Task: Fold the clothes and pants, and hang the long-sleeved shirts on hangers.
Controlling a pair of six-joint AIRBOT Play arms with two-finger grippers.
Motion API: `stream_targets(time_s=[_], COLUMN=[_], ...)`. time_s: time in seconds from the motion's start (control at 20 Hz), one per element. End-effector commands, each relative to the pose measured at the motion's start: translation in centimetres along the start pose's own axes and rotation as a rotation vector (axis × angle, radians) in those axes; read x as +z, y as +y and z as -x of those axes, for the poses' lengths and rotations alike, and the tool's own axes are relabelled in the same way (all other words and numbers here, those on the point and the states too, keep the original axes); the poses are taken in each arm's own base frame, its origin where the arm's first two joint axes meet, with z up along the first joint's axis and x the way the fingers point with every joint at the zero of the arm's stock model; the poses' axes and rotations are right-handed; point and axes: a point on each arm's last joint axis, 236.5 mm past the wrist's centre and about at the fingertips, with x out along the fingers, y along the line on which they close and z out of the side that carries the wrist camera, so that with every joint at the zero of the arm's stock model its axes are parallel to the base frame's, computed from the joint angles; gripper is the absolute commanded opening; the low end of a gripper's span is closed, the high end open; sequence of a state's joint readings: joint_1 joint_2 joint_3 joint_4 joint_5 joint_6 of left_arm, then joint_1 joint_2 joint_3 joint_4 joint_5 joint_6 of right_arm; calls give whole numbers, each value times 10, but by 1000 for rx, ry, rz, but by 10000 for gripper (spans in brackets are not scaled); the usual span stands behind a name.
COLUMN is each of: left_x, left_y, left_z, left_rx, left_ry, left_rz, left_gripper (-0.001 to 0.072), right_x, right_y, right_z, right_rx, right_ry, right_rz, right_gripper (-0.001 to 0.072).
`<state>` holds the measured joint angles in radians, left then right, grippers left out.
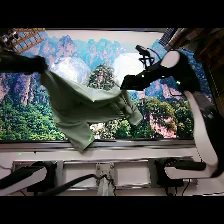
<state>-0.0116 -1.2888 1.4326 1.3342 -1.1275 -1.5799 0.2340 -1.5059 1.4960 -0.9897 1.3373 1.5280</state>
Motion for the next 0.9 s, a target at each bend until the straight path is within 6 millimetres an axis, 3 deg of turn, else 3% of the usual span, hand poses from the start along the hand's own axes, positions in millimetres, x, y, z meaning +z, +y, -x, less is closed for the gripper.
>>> stream_targets(time_s=[0.0,0.1,0.25,0.3,0.35,0.4,0.55,0.7,0.8,0.85], left_x=[-37,-39,-46,-56,-73,-95,-157,-229,-258,-262], left_y=[17,25,41,42,42,43,55,76,70,63], left_z=[-76,-67,-28,-13,0,10,20,6,-8,-14], left_rx=[14,45,141,153,159,161,177,190,118,66], left_ry=[189,196,186,173,170,162,85,148,192,193], left_rz=[111,52,-8,0,13,43,146,312,380,407], left_gripper=[597,592,587,550,438,380,382,358,349,349], right_x=[26,26,22,23,24,23,15,-3,-17,-24], right_y=[-29,-37,-37,-35,-32,-28,-15,-7,-6,-6], right_z=[-25,-8,16,23,30,36,52,62,67,68], right_rx=[-16,-89,-150,-157,-161,-159,-148,-139,-139,-140], right_ry=[-28,-51,-73,-96,-122,-144,-190,-201,-203,-201], right_rz=[-49,11,64,73,82,87,116,133,135,137], right_gripper=[506,461,451,449,427,427,426,406,406,406])
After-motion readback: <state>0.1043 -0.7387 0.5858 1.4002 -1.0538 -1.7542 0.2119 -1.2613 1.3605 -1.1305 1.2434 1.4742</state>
